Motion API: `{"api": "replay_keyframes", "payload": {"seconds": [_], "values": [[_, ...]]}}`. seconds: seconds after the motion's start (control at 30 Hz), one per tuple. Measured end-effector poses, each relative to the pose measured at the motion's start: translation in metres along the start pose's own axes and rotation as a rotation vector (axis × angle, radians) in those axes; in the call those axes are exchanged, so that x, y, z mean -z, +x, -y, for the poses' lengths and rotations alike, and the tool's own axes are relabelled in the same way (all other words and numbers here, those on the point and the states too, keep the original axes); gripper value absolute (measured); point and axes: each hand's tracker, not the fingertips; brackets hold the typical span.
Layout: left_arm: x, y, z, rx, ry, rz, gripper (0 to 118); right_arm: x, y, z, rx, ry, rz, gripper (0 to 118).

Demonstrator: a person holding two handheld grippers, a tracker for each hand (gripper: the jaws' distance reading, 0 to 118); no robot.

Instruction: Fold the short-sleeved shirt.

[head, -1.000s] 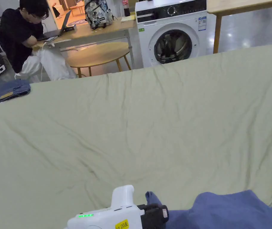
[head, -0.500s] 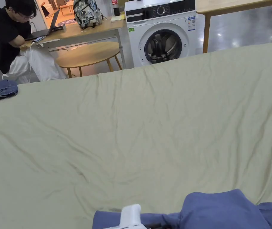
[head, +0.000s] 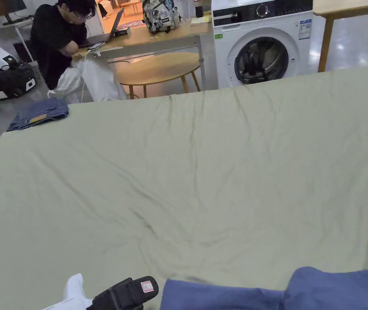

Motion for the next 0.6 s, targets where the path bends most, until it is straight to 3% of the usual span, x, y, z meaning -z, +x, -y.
{"api": "replay_keyframes", "payload": {"seconds": [0.07, 0.17, 0.23, 0.3, 0.4, 0.47, 0.6], "values": [[0.021, -0.020, 0.009, -0.074, -0.038, 0.018, 77, 0.000, -0.001, 0.000, 0.000, -0.008, -0.002, 0], [0.054, -0.020, 0.025, -0.142, -0.107, 0.195, 49, -0.002, -0.005, 0.000, -0.012, -0.010, -0.002, 0], [0.073, -0.008, 0.031, -0.114, -0.145, 0.136, 46, -0.005, -0.006, -0.001, -0.027, -0.008, 0.005, 0], [0.077, -0.007, 0.028, 0.012, -0.144, 0.028, 14, -0.006, -0.007, -0.002, -0.029, -0.003, 0.012, 0], [0.050, 0.007, 0.019, -0.035, -0.065, 0.086, 9, -0.009, -0.004, -0.004, -0.013, 0.003, 0.015, 0], [0.020, 0.027, 0.008, 0.029, -0.034, 0.086, 9, -0.009, -0.002, -0.004, -0.009, 0.011, 0.018, 0], [-0.032, 0.093, -0.009, 0.236, 0.081, -0.069, 9, -0.007, 0.003, -0.004, -0.001, 0.013, 0.010, 0]]}}
